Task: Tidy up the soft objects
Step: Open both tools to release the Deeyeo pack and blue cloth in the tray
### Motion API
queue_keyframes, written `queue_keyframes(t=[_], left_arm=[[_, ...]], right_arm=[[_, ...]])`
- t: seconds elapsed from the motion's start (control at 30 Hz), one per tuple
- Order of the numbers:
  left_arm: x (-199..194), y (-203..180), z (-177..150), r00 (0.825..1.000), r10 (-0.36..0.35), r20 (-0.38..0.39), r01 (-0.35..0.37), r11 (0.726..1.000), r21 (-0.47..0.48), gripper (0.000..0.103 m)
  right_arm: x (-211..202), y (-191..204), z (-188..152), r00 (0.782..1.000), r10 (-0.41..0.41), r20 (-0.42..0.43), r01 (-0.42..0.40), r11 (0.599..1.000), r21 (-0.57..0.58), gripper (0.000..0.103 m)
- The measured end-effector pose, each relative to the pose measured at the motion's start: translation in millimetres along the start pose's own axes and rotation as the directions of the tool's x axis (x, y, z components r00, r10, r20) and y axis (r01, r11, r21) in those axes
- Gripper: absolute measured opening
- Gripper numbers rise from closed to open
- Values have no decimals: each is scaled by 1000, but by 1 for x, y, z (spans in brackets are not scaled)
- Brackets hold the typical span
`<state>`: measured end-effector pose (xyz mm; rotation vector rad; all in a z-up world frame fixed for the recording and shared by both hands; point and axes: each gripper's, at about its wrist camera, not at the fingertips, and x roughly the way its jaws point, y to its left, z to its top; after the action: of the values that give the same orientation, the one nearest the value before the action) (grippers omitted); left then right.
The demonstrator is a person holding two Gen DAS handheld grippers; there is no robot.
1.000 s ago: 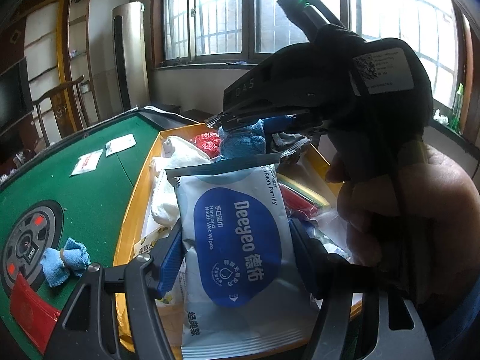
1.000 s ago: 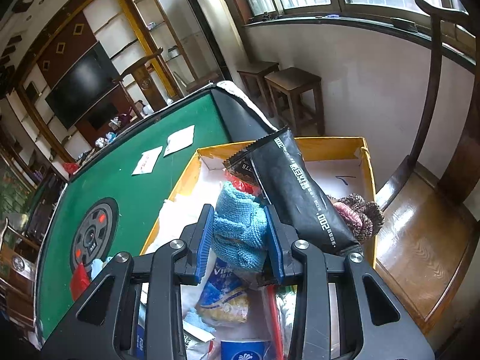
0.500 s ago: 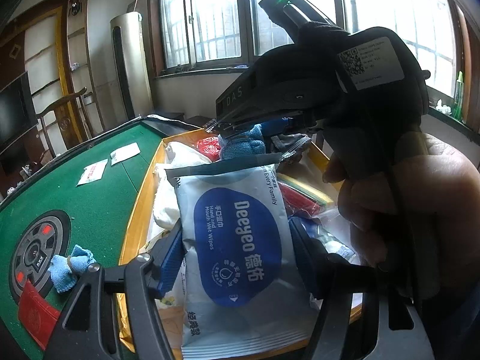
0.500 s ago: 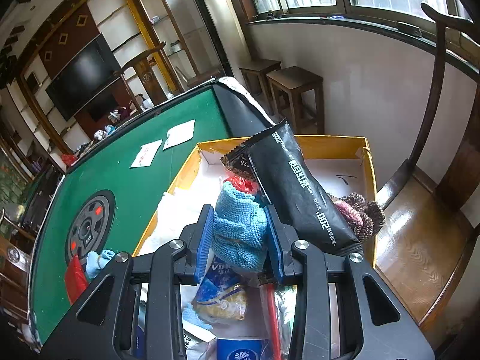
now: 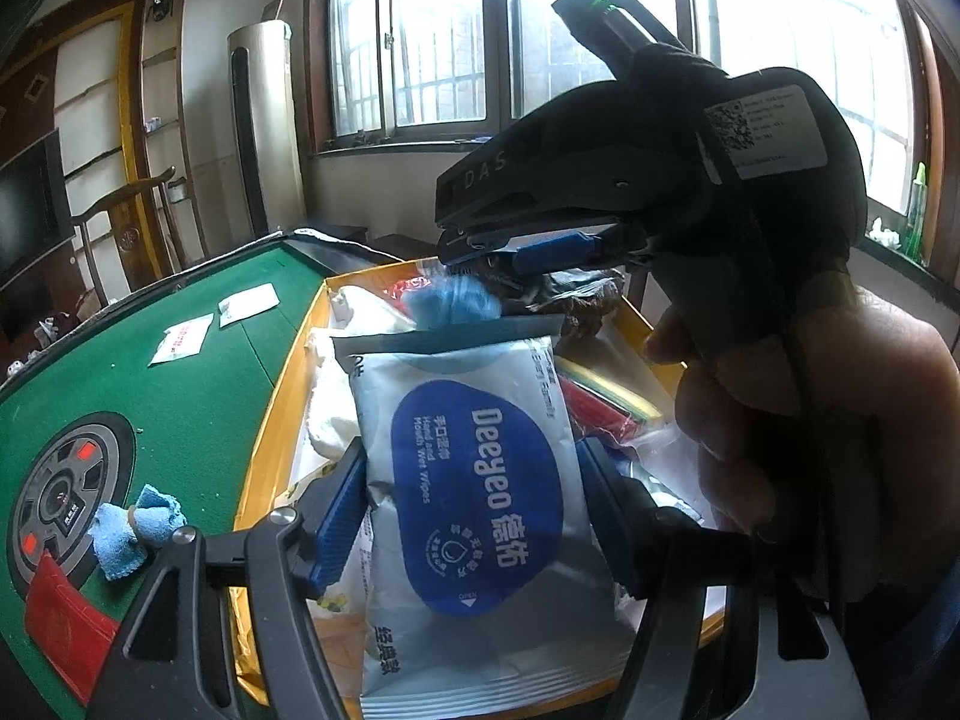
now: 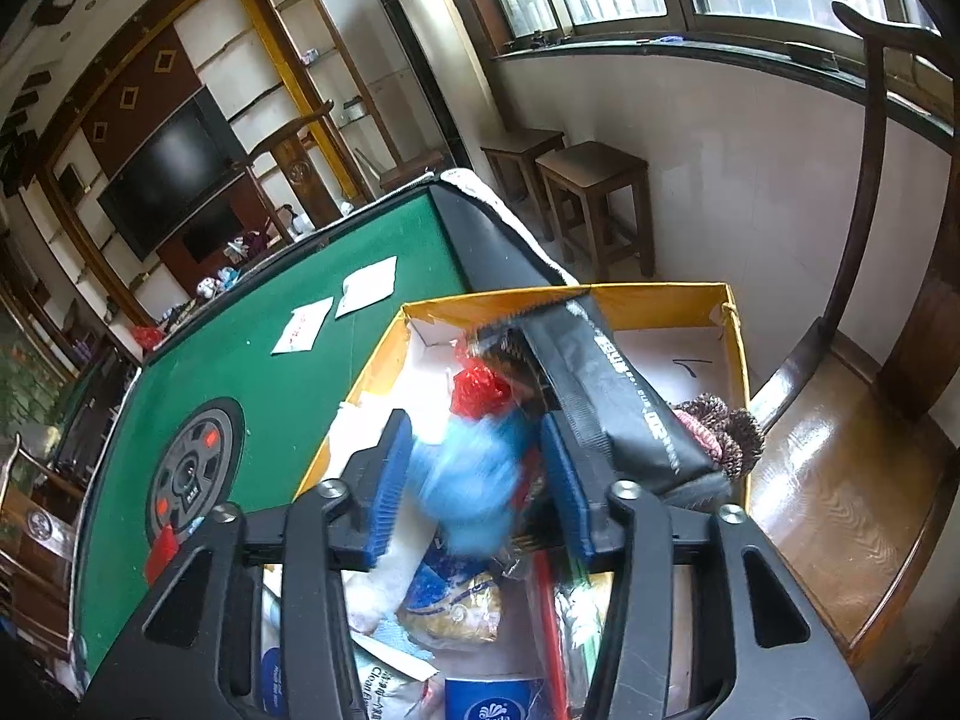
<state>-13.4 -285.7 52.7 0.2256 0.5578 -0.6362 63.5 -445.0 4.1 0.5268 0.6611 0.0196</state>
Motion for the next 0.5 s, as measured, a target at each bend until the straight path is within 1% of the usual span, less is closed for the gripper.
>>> queue_keyframes(t=[0.03,0.07,0.27,0.4,0.5], left_arm=[[0,1,0,1000,-4,3,4,1000,-4,69],[-1,2,1,1000,-6,6,6,1000,-8,69],[-6,6,4,999,-18,34,19,999,-33,72],[-15,12,7,997,-29,68,33,997,-63,73],[-20,18,10,995,-21,93,30,995,-91,73]], right_arm=[[-2,0,0,1000,-1,8,1,1000,2,52],[-3,0,0,1000,-1,11,1,1000,2,52],[-13,-6,3,998,16,67,-19,999,42,52],[-25,-13,4,992,31,121,-41,995,85,52],[-30,-19,5,988,39,147,-57,991,118,52]])
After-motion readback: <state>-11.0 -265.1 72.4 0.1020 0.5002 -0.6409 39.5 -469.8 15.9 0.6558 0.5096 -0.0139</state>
